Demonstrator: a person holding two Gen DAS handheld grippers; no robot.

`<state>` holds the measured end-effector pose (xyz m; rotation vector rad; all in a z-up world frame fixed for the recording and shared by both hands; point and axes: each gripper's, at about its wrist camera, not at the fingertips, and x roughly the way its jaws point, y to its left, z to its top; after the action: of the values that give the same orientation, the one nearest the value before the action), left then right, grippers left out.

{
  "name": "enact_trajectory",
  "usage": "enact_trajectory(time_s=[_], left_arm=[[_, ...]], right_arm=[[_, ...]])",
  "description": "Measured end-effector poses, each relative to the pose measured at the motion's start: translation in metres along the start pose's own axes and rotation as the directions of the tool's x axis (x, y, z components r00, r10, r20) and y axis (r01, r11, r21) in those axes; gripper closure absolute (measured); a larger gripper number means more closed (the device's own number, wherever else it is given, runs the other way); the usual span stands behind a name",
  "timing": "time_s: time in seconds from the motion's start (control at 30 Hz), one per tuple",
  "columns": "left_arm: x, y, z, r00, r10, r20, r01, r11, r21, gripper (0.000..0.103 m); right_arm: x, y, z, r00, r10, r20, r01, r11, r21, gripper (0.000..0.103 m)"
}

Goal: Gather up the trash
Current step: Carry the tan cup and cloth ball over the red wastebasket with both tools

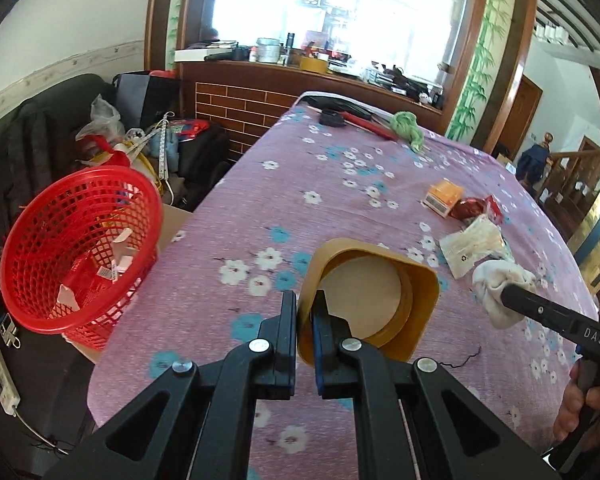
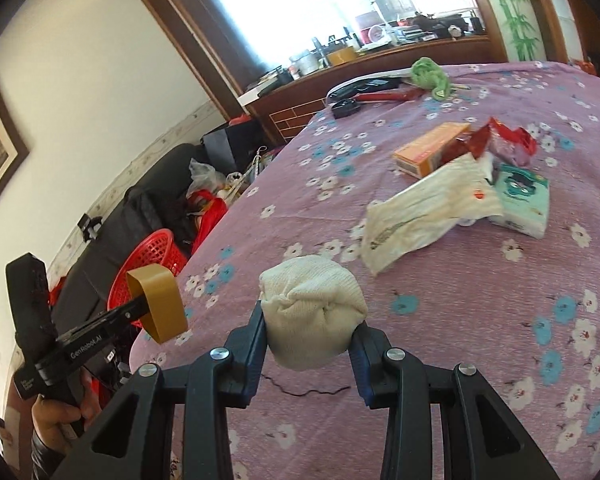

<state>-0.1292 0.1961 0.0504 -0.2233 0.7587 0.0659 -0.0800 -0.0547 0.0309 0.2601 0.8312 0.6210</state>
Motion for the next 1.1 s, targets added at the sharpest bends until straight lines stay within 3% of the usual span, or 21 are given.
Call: enact_trajectory(time_s=[0.47, 0.83, 1.1], left_arm=[[-0.009, 0.014, 0.006, 0.999, -0.013, 0.046, 0.014, 1.0, -0.005, 0.096], [-0.044, 0.077, 0.016, 0.989, 0.103, 0.108, -0.097, 0.993, -0.063, 0.096], [-0.053, 0.131, 0.023, 0.972, 0.212, 0.099, -0.203, 0.975, -0.093, 0.096]], right_arm=[[0.007, 0.018, 0.004, 1.0, -0.02, -0.009, 0.02, 0.999, -0.032, 0.063], [0.03, 0.064, 0.012, 0.999, 0.042, -0.03, -0.045, 0.993, -0.107, 0.063], [0.06, 0.121, 0.017, 0.992, 0.104, -0.071, -0.116, 0.974, -0.195, 0.063]])
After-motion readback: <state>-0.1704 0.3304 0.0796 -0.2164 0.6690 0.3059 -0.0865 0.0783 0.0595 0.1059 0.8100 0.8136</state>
